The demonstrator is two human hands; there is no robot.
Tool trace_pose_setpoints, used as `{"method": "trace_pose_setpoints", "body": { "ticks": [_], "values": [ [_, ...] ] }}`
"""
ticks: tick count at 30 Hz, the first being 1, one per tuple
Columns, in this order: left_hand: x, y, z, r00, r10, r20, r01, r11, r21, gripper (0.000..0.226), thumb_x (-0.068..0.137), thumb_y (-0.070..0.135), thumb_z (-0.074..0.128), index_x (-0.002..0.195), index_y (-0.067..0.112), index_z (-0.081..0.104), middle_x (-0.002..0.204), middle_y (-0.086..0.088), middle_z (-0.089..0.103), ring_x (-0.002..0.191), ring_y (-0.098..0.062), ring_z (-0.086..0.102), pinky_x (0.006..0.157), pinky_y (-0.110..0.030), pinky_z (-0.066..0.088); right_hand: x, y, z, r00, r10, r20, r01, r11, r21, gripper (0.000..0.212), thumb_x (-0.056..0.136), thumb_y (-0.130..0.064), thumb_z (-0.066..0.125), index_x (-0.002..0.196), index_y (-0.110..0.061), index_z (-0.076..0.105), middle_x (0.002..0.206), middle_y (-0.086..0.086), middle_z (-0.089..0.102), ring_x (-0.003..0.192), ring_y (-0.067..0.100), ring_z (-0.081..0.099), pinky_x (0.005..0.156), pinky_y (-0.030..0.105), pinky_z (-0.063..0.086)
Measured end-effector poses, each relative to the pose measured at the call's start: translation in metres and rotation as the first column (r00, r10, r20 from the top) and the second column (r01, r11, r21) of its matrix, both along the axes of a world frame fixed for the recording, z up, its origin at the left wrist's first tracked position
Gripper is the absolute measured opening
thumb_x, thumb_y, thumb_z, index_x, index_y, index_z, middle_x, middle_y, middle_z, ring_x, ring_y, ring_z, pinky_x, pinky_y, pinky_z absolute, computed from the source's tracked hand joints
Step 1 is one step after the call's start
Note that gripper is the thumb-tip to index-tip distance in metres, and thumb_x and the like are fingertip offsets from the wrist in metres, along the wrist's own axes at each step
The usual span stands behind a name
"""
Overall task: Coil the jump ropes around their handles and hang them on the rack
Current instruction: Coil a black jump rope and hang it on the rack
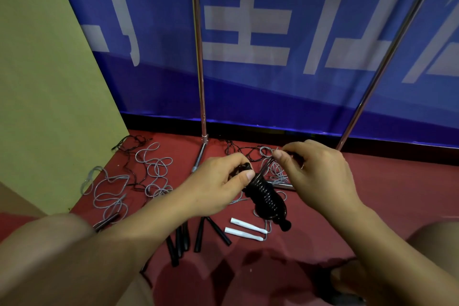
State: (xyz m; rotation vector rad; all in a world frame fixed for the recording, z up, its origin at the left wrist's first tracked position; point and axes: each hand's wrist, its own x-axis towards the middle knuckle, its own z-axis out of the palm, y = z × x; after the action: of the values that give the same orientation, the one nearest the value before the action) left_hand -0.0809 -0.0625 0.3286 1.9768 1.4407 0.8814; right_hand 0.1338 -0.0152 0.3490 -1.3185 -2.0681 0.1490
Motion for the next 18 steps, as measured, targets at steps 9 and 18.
{"method": "trace_pose_setpoints", "body": {
  "ticks": [9,18],
  "values": [
    [0.002,-0.003,0.019,0.908,-0.126,0.399,0.17,0.983,-0.076,0.023,0.097,0.023,0.052,0.097,0.002,0.059,0.074,0.005,0.054,0.065,-0.006,0.047,0.063,-0.022,0.04,-0.009,0.008,-0.012,0.952,0.121,-0.282,-0.249,0.842,-0.478,0.036,0.088,-0.051,0.062,0.083,-0.017,0.075,0.073,0.007,0.071,0.066,0.017,0.064,0.073,0.045,0.054],
    [0.004,-0.004,0.028,0.89,-0.168,0.424,0.172,0.985,0.028,0.01,0.098,0.021,0.049,0.099,0.016,0.057,0.081,0.023,0.061,0.075,0.006,0.056,0.071,-0.01,0.046,-0.017,-0.012,0.008,0.63,-0.254,-0.734,-0.738,0.101,-0.667,0.033,0.096,-0.03,0.055,0.108,-0.001,0.066,0.071,0.012,0.059,0.059,0.022,0.059,0.075,0.045,0.053]
  ]
}}
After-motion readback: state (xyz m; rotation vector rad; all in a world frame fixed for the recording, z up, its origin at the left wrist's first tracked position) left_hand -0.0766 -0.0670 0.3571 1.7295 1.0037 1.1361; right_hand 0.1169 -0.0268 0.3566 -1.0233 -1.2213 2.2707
